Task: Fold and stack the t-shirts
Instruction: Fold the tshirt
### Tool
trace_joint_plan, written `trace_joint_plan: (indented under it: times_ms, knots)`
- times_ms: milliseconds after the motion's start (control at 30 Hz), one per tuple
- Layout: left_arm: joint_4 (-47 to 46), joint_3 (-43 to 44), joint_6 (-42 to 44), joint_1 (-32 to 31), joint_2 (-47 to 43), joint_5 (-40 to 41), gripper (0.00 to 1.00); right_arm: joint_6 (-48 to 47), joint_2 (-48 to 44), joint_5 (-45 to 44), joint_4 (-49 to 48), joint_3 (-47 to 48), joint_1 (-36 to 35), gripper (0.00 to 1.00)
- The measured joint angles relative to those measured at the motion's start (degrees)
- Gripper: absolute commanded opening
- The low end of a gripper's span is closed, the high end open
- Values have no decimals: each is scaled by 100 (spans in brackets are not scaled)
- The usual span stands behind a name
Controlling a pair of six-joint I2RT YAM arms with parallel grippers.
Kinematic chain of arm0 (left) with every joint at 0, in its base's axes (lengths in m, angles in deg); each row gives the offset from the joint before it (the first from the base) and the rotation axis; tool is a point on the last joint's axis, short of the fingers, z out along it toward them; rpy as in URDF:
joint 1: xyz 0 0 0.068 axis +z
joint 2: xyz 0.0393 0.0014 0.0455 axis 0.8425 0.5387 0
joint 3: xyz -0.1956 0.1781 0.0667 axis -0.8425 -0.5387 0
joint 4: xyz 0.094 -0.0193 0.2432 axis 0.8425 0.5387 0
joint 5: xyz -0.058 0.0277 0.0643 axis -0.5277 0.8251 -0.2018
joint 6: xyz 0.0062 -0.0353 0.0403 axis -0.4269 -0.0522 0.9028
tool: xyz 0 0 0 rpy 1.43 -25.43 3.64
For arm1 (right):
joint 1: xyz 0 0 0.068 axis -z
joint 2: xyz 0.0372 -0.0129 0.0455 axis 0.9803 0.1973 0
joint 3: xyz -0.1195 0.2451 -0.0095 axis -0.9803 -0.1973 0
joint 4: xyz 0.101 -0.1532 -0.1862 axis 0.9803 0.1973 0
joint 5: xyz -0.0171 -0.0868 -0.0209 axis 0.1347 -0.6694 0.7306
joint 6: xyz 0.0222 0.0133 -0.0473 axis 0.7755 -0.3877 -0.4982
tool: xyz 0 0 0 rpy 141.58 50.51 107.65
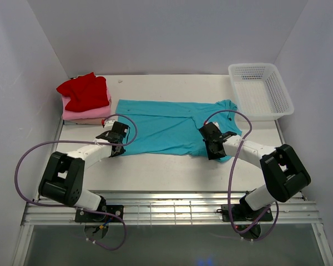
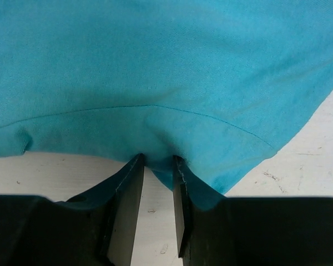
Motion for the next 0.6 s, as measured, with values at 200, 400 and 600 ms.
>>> trace_joint_plan:
  times_ms: [200, 400, 600]
  knots:
    - [-31, 35, 17, -2, 50, 35, 37, 96, -50, -28, 168, 0, -28, 34]
    - [-31, 81, 35, -2, 109, 55, 29, 175, -63, -9, 450, 0, -35, 34]
    - [-90, 122, 76, -7, 188, 55, 0, 245, -15, 59, 490, 0, -42, 8]
